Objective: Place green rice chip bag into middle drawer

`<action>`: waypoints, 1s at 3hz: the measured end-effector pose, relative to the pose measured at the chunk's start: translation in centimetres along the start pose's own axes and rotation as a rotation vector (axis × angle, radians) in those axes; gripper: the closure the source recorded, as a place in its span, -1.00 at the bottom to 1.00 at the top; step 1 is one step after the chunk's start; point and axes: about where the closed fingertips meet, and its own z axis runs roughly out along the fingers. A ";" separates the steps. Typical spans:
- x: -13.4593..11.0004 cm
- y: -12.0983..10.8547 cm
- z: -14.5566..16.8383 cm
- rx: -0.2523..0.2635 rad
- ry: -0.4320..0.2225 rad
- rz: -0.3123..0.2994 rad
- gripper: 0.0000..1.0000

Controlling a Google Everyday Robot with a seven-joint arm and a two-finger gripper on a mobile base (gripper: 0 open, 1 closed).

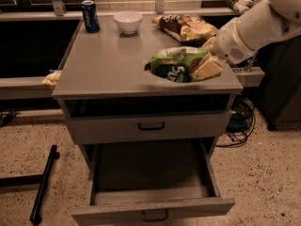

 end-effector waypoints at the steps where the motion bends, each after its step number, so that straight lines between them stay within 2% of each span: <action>1: 0.6 5.1 -4.0 -0.035 -0.035 -0.059 1.00; 2: 0.7 9.8 -6.8 -0.099 -0.041 -0.085 1.00; 3: 0.7 10.3 -6.8 -0.117 -0.037 -0.087 1.00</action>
Offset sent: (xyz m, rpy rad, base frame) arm -0.2082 -0.0166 0.0239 -0.0032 0.1401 0.2396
